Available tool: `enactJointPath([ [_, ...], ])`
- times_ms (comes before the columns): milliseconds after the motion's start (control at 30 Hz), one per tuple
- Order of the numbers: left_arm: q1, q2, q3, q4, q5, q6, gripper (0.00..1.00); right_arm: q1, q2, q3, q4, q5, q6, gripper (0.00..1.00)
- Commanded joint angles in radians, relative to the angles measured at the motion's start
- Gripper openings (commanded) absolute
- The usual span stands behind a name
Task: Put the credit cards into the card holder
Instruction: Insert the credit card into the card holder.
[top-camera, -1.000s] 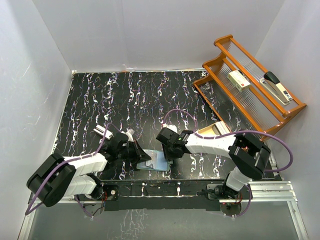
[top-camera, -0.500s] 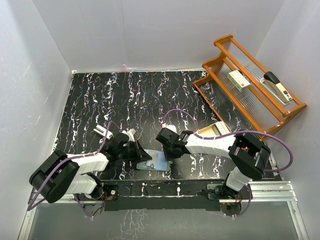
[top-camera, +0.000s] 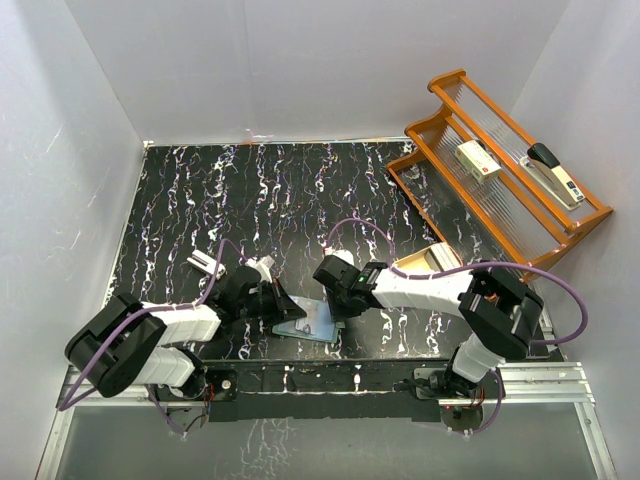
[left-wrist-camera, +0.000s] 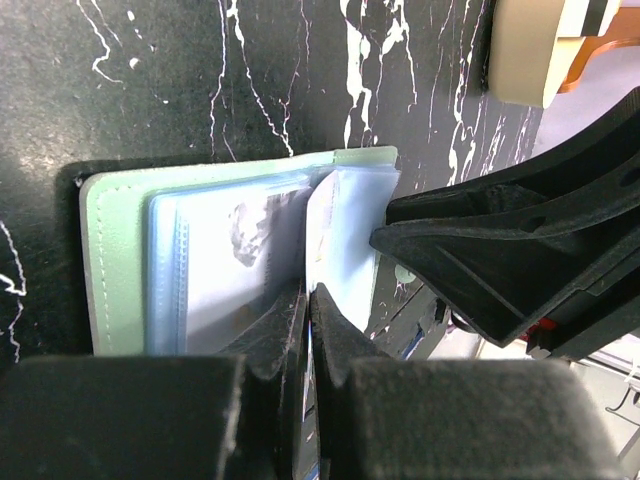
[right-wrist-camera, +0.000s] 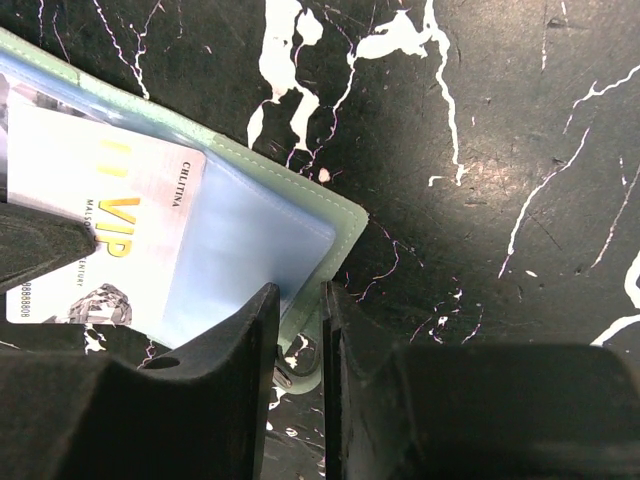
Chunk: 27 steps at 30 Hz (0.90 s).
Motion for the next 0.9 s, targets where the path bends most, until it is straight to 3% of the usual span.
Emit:
enactJointPath([
  [0, -0.024, 0.036, -0.009, 0.023, -0.023, 0.025, 0.0, 0.005, 0.026, -0.039, 0.033, 0.023, -0.005, 0.19],
  [267, -0.054, 0.032, -0.02, 0.009, -0.035, 0.022, 0.0, 0.005, 0.031, -0.025, 0.054, 0.066, -0.032, 0.15],
  [567, -0.057, -0.095, -0.013, -0.179, -0.101, 0.046, 0.22, 0.005, 0.042, -0.026, 0.058, 0.074, -0.04, 0.14],
  [667, -0.058, -0.14, -0.026, -0.206, -0.107, 0.033, 0.21, 0.005, 0.035, -0.031, 0.059, 0.075, -0.039, 0.14],
  [867, -0.059, -0.124, -0.03, -0.2, -0.095, 0.032, 0.07, 0.005, 0.03, -0.035, 0.067, 0.065, -0.038, 0.14],
])
